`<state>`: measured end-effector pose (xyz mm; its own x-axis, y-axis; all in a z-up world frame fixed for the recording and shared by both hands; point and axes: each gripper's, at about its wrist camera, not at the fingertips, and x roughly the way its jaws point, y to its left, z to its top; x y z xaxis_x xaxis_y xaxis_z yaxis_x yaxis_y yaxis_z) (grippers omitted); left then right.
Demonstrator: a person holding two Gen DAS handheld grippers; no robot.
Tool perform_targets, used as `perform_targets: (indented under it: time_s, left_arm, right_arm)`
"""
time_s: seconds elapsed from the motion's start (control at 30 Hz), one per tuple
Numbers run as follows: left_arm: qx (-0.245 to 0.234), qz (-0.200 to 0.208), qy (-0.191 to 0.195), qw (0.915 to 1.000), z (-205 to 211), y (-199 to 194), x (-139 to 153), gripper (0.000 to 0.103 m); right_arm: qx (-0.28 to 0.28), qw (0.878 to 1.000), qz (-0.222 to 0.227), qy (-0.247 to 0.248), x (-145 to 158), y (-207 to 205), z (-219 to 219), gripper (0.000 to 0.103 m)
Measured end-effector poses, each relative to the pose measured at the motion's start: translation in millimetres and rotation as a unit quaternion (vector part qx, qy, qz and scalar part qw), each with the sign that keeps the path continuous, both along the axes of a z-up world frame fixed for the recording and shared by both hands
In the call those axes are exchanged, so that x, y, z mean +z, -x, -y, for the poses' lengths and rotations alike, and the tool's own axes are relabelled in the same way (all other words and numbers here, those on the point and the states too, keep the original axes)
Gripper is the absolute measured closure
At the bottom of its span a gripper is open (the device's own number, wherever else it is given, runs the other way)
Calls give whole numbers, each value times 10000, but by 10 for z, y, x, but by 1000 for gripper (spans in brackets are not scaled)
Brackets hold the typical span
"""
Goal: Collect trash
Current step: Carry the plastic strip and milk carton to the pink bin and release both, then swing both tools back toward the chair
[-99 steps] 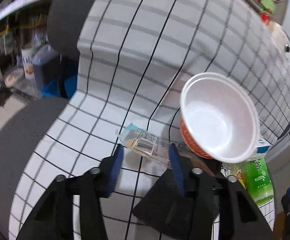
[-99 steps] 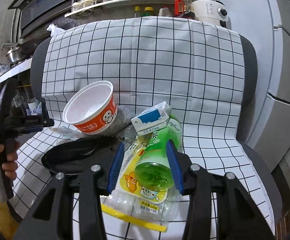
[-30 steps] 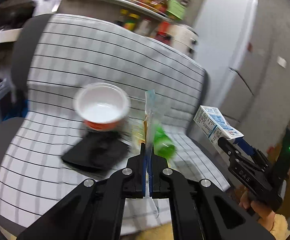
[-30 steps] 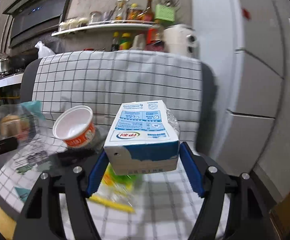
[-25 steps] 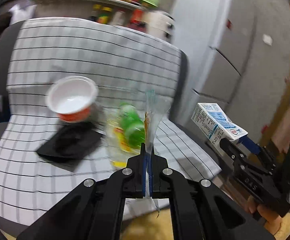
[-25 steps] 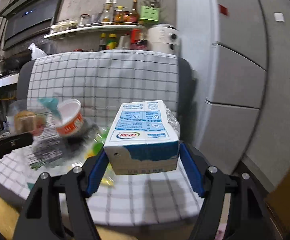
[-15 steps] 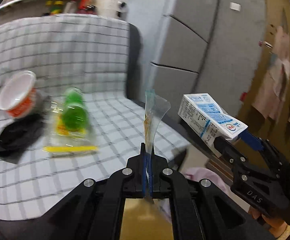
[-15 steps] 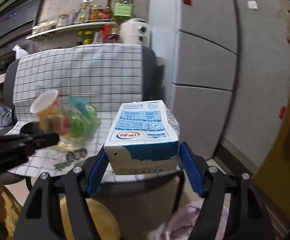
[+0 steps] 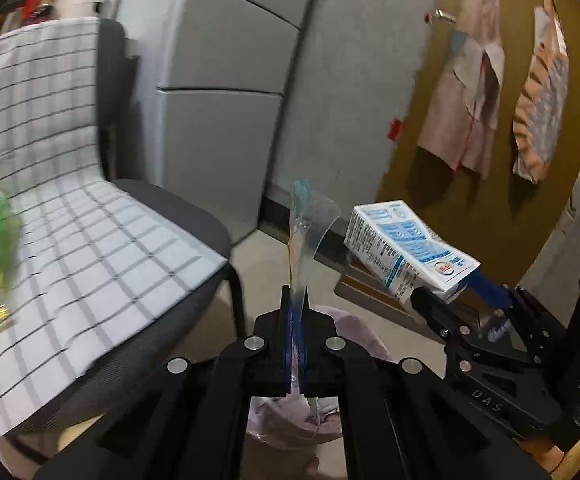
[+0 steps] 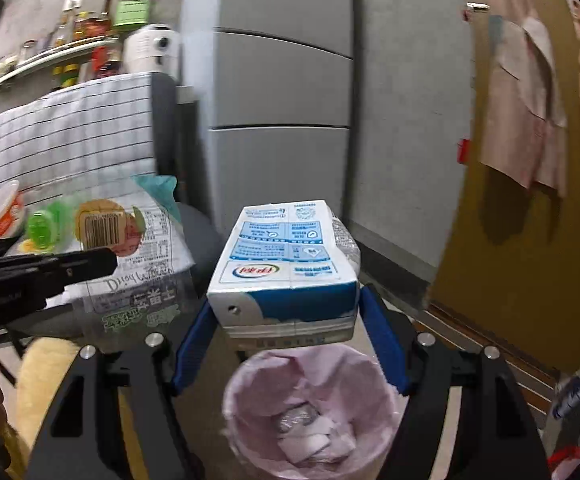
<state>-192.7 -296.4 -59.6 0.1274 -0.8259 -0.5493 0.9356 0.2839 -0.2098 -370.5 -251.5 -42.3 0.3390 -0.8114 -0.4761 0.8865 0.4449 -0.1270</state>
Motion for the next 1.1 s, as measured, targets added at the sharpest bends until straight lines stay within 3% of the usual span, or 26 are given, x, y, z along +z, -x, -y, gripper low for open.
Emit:
perform_targets:
  time_s: [0.23,0.43,0.5,0.6,0.7,0.83,0.97,1.1]
  left_arm:
    - [-282,-123,-233,9993,471,47,-249,101]
    - [-459,-157,-391,9981,823,85,-448,97]
    - [-507,-241,-527,9970,925,75,-525,91]
    - [-490,-315,-588,9966,934,48,-558,70]
    - [-374,-213,-506,9978,809,5,-470,66]
    - [42,-175,-360,9992,485,-167,-314,66]
    - [578,-23,-359,9977,68,-330,-197,66]
    - [1154,66,-444,9923,-400,-501,-122,66]
  right_arm:
    - [-421,9989,3,-207,-280,226,255,33]
    - [-619,9957,-152,-678,-620,356,506,31]
    - [-726,9916,-379,-1002,-794,390,649,27]
    - [-866,9851,-340,-1447,-919,467,759,26]
    - [-931,9862,-181,-1360,-824,499,737,26]
    - [-828,9936,-50,-766,-488,418,600,26]
    - [-426,9988,115,-234,-83,194,367,26]
    - [49,9997,104,-196,73,-81,196,26]
